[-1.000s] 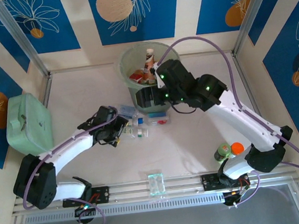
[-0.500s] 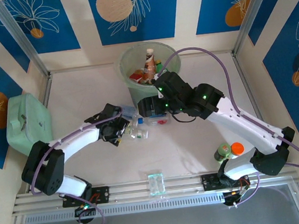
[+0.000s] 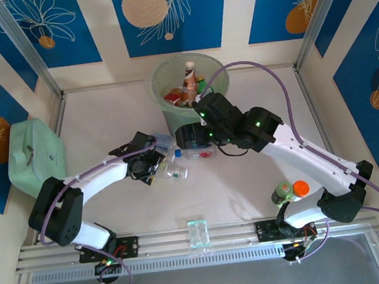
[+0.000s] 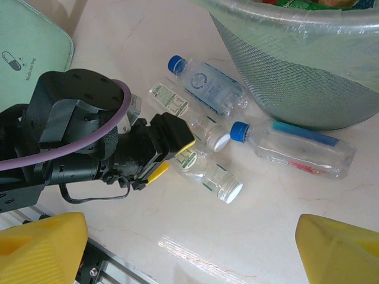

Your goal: Put the plastic bottles in the bin

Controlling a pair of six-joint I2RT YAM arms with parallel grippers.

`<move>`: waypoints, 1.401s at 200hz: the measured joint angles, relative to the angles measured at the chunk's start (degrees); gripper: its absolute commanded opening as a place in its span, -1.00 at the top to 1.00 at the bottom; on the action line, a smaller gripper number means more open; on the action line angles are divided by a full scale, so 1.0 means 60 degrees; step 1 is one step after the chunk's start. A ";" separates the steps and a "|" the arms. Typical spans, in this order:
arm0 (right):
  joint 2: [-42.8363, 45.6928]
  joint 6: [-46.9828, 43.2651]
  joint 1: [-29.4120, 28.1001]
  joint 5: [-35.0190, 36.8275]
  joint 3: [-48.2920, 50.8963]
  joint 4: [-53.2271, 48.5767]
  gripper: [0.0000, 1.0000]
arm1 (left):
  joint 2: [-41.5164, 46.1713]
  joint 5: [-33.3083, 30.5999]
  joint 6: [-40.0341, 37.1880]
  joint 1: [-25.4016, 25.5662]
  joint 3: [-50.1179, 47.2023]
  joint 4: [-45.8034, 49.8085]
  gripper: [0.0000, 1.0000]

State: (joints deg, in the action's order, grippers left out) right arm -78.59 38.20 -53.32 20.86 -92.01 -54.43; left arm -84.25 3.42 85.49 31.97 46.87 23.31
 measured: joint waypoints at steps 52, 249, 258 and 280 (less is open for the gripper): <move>0.0000 0.0004 -0.0131 0.0033 0.0000 -0.0007 -0.89 | -0.0051 0.0025 -0.0066 0.0011 0.0004 -0.0069 -0.50; -0.0197 0.0000 -0.0302 0.0277 -0.0087 -0.0113 -0.89 | -0.0535 -0.0215 -0.1501 0.0142 0.0113 0.1479 -0.34; -0.0197 0.0000 -0.0306 0.0280 -0.0087 -0.0113 -0.88 | -0.0535 -0.0240 -0.1566 0.0142 0.0117 0.1497 -0.27; -0.0197 -0.0004 -0.0306 0.0310 -0.0087 -0.0109 -0.85 | -0.0506 -0.0302 -0.1592 0.0142 0.0142 0.1548 -0.13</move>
State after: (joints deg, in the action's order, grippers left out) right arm -79.77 38.17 -55.16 22.72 -92.53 -55.09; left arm -87.29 1.61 75.94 32.82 47.72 32.60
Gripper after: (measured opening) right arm 0.932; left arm 0.602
